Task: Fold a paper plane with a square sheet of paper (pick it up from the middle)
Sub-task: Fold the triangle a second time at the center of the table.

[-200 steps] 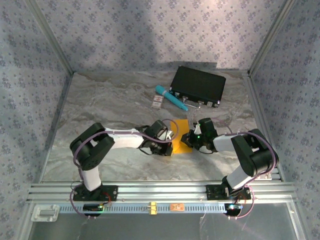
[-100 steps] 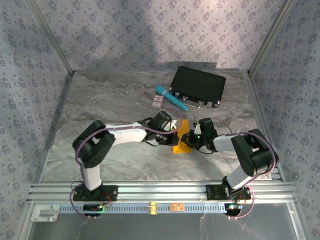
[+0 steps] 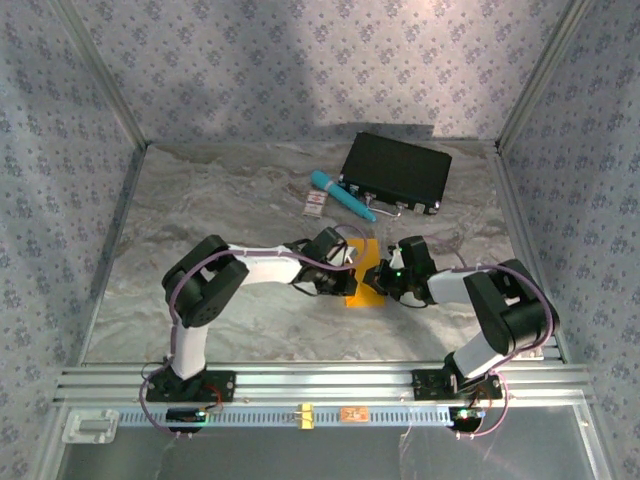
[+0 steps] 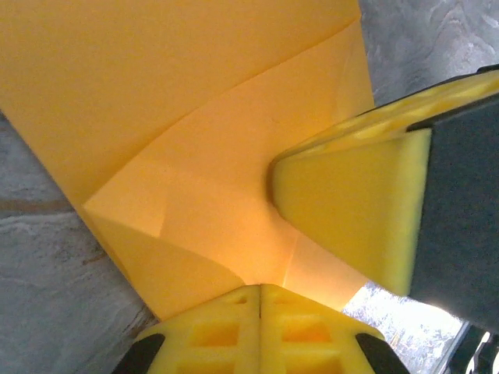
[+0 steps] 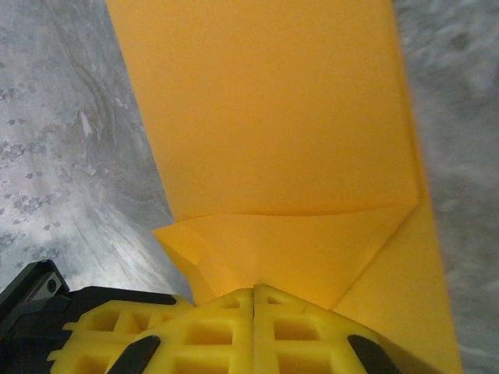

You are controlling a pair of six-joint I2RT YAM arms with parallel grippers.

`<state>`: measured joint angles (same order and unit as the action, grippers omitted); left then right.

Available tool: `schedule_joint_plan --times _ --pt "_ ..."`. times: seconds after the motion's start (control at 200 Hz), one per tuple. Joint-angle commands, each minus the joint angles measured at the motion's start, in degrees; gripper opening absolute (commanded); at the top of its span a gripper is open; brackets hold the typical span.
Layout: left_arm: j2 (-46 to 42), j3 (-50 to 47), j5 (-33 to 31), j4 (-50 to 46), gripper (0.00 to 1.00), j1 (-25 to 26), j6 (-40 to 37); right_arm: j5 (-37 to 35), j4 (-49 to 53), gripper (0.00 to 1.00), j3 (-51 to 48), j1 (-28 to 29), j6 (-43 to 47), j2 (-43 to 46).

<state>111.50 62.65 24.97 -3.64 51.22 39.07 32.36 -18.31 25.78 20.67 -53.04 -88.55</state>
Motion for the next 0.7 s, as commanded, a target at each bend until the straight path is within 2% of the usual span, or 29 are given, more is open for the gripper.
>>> schedule_joint_plan --times 0.0,0.18,0.385,0.54,0.695 --pt "0.5 -3.3 -1.8 -4.1 0.00 -0.1 -0.8 -1.4 3.1 0.00 0.2 -0.1 2.0 2.8" --pt "0.3 -3.0 -2.3 -4.1 0.00 -0.1 -1.2 -1.5 4.4 0.00 0.5 2.5 2.5 4.5" --pt "0.0 -3.4 -2.7 -3.7 0.00 0.0 -1.0 -2.4 5.6 0.00 -0.1 4.3 1.8 0.1" --pt "0.2 -3.5 -3.2 -4.1 0.00 -0.1 -1.5 -2.9 3.5 0.00 -1.1 1.7 0.7 -2.4" --pt "0.0 -3.8 -3.9 -4.9 0.00 -0.3 -2.2 -3.3 7.0 0.00 1.7 -1.2 3.4 -1.5"
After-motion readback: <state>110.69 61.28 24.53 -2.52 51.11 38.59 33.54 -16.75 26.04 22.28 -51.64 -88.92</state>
